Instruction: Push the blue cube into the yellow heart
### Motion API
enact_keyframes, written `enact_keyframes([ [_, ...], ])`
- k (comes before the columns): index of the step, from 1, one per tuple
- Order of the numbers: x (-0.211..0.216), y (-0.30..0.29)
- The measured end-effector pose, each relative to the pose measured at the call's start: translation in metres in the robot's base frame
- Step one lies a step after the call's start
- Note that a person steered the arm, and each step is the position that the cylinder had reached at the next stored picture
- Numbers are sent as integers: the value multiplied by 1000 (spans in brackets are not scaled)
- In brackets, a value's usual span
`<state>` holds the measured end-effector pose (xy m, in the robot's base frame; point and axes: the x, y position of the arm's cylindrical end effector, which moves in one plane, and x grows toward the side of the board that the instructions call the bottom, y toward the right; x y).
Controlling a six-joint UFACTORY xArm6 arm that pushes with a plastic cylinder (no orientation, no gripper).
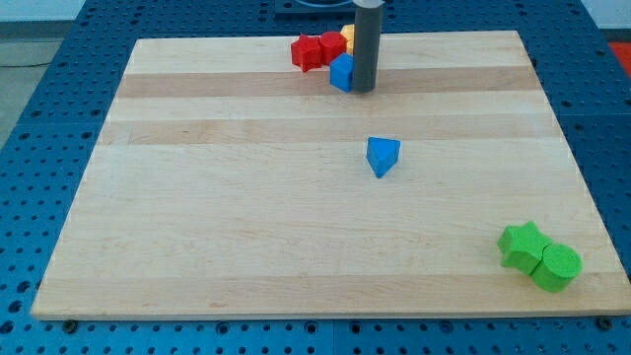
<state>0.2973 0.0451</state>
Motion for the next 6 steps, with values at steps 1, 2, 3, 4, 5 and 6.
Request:
enact_keyframes([
  [1,-3,-9],
  [2,21,-31],
  [3,23,-44],
  [4,6,-44],
  [5,-13,-44],
  [6,-15,-45],
])
